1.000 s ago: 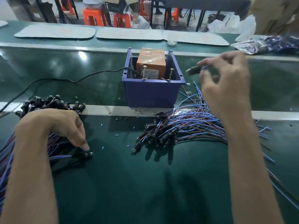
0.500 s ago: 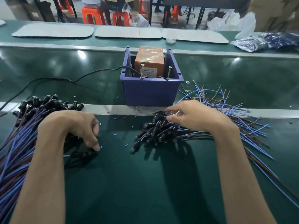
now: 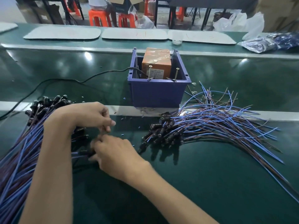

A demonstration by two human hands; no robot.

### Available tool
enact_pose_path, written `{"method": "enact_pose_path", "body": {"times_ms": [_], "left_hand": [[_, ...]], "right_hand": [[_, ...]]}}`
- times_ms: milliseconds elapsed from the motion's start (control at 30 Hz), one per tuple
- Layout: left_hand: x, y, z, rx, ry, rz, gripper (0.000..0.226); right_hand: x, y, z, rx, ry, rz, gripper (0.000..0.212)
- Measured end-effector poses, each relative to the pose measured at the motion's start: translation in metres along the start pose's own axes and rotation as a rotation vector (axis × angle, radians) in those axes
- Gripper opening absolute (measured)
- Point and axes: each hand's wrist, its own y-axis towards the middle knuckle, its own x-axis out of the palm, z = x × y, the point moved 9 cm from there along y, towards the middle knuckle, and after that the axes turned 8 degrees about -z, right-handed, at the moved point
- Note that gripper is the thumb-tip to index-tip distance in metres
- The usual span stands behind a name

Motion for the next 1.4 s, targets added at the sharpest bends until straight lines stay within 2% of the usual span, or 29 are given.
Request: {"method": "enact_pose_path", "body": {"times_ms": [67, 167, 267, 367, 433, 500, 567, 600, 667, 833, 900, 1033, 1100, 1200, 1267, 1333, 1400], "left_hand": [[-0.009, -0.002, 0.008, 0.042, 0.066, 0.086, 0.018], [-0.026, -0.011, 0.024, 0.173, 0.05, 0.254, 0.013], [-0.049, -0.032, 0.046, 0.359, -0.163, 0.497, 0.017], [-0.068, -0.065, 0.068, 0.564, -0.393, 0.732, 0.017], [-0.07, -0.081, 0.085, 0.701, -0.547, 0.705, 0.017], [-0.058, -0.081, 0.104, 0.756, -0.598, 0.501, 0.026], [-0.033, -0.066, 0.117, 0.667, -0.569, 0.234, 0.046], [-0.02, -0.057, 0.118, 0.59, -0.556, 0.139, 0.055], [-0.008, -0.044, 0.114, 0.464, -0.58, 0.1, 0.058], [-0.026, -0.041, 0.096, 0.337, -0.668, 0.33, 0.034], [-0.033, -0.043, 0.095, 0.346, -0.732, 0.355, 0.021], [-0.039, -0.051, 0.096, 0.399, -0.915, 0.316, 0.042], [-0.047, -0.059, 0.095, 0.455, -0.927, 0.424, 0.038], [-0.058, -0.069, 0.093, 0.487, -0.754, 0.67, 0.027], [-0.06, -0.069, 0.096, 0.52, -0.664, 0.731, 0.024], [-0.056, -0.063, 0.102, 0.551, -0.599, 0.681, 0.028], [-0.045, -0.056, 0.113, 0.595, -0.535, 0.55, 0.031]], "right_hand": [[-0.025, -0.004, 0.021, 0.06, 0.065, 0.084, 0.027], [-0.082, -0.018, 0.051, 0.109, 0.314, 0.274, 0.019], [-0.125, -0.04, 0.075, 0.155, 0.559, 0.484, 0.006], [-0.15, -0.061, 0.103, 0.189, 0.898, 0.702, 0.005], [-0.156, -0.071, 0.118, 0.142, 1.253, 0.824, 0.003], [-0.162, -0.078, 0.125, 0.091, 1.442, 0.917, 0.004], [-0.168, -0.083, 0.129, 0.068, 1.475, 0.973, 0.007], [-0.17, -0.084, 0.129, 0.059, 1.478, 0.989, 0.007], [-0.174, -0.086, 0.129, 0.044, 1.516, 1.006, 0.007], [-0.173, -0.088, 0.127, 0.014, 1.72, 0.978, 0.018], [-0.172, -0.087, 0.127, -0.008, 1.812, 0.967, 0.022], [-0.174, -0.087, 0.128, -0.057, 1.883, 0.975, 0.021], [-0.175, -0.088, 0.13, -0.031, 1.815, 0.959, 0.022], [-0.174, -0.09, 0.132, 0.049, 1.68, 0.9, 0.028], [-0.173, -0.09, 0.131, 0.082, 1.611, 0.864, 0.023], [-0.172, -0.09, 0.13, 0.113, 1.551, 0.84, 0.017], [-0.168, -0.088, 0.133, 0.167, 1.487, 0.809, 0.017]]}}
